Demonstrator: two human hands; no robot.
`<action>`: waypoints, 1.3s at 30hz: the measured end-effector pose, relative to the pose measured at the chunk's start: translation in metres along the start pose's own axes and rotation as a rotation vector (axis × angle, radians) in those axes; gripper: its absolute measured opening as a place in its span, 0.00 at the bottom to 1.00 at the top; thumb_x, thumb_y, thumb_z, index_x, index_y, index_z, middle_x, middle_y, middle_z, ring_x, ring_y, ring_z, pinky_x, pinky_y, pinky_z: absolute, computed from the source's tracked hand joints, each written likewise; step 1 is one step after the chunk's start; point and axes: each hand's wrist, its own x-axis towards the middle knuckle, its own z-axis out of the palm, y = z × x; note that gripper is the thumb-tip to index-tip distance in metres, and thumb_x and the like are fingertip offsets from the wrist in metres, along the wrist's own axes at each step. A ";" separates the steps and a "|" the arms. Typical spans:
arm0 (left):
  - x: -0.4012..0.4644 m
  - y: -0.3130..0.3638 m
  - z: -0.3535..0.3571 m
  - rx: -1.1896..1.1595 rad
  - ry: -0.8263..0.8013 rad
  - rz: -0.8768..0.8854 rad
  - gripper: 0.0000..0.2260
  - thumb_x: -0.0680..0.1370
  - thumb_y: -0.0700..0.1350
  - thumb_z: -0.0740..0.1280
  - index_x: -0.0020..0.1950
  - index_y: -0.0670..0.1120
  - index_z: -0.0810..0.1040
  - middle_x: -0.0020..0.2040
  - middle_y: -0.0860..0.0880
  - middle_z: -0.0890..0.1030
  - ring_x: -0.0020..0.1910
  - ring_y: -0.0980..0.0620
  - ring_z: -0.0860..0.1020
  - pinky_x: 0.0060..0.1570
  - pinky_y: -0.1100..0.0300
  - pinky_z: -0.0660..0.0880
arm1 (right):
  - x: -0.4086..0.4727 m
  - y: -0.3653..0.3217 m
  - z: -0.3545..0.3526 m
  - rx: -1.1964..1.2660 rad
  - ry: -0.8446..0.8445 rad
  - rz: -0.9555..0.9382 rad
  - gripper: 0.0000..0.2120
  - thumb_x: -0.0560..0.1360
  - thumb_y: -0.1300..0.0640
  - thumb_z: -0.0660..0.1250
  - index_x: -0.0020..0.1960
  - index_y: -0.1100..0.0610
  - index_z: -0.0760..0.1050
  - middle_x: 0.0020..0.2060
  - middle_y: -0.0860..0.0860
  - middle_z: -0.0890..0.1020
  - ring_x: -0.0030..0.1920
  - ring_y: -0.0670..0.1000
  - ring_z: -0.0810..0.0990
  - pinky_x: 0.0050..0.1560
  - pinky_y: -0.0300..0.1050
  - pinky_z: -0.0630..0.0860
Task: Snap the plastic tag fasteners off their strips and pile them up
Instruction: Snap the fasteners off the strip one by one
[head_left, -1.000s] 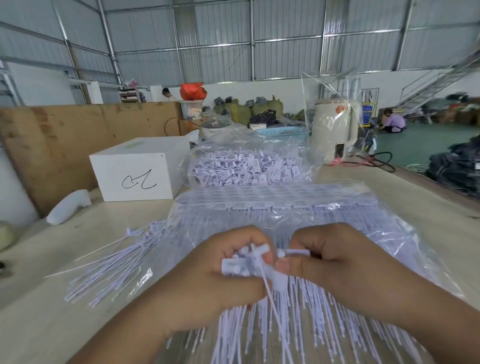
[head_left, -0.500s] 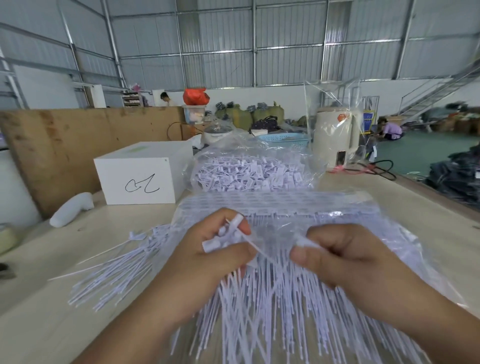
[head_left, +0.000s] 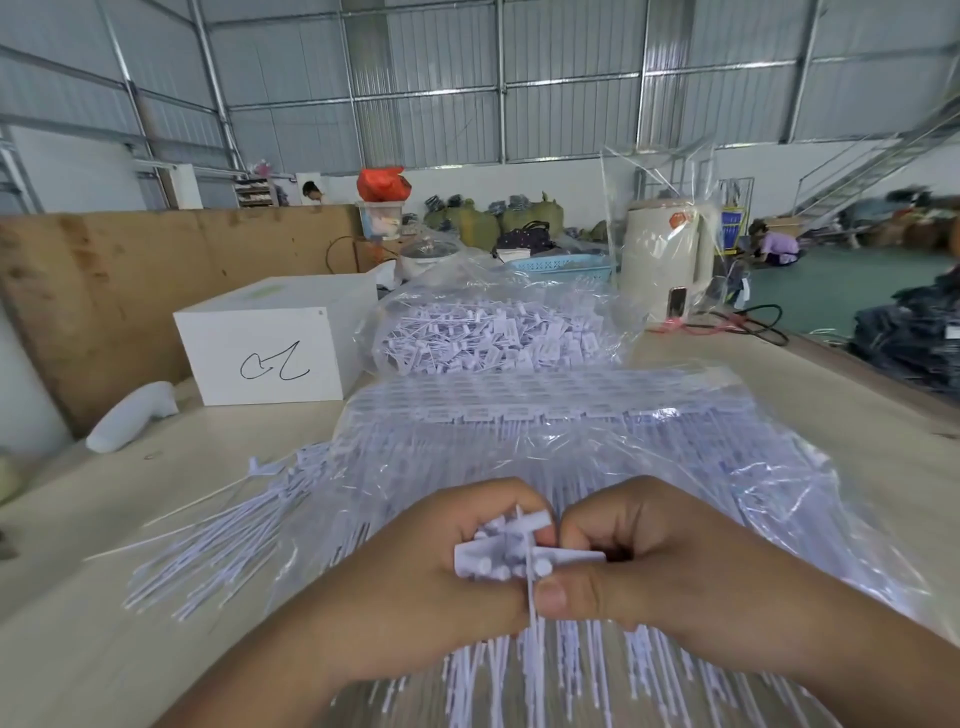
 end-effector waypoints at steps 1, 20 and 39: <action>0.000 0.000 0.000 0.010 0.001 -0.001 0.09 0.69 0.50 0.71 0.43 0.48 0.75 0.35 0.58 0.72 0.35 0.59 0.70 0.34 0.69 0.65 | 0.000 0.000 0.000 0.002 -0.002 0.000 0.15 0.65 0.45 0.75 0.28 0.51 0.74 0.24 0.47 0.65 0.27 0.45 0.63 0.29 0.37 0.60; -0.002 0.012 -0.001 -0.201 -0.123 -0.025 0.09 0.74 0.39 0.70 0.47 0.51 0.74 0.39 0.62 0.77 0.37 0.61 0.75 0.39 0.68 0.72 | 0.001 0.007 0.002 0.038 0.163 0.003 0.25 0.59 0.41 0.78 0.30 0.60 0.71 0.24 0.50 0.67 0.28 0.50 0.64 0.30 0.43 0.60; 0.012 0.001 0.023 -0.520 0.245 -0.078 0.10 0.64 0.42 0.76 0.39 0.47 0.76 0.35 0.46 0.74 0.32 0.52 0.76 0.27 0.60 0.75 | 0.008 0.009 0.028 -0.134 0.553 -0.061 0.10 0.71 0.55 0.73 0.44 0.50 0.71 0.25 0.44 0.70 0.25 0.42 0.66 0.29 0.35 0.63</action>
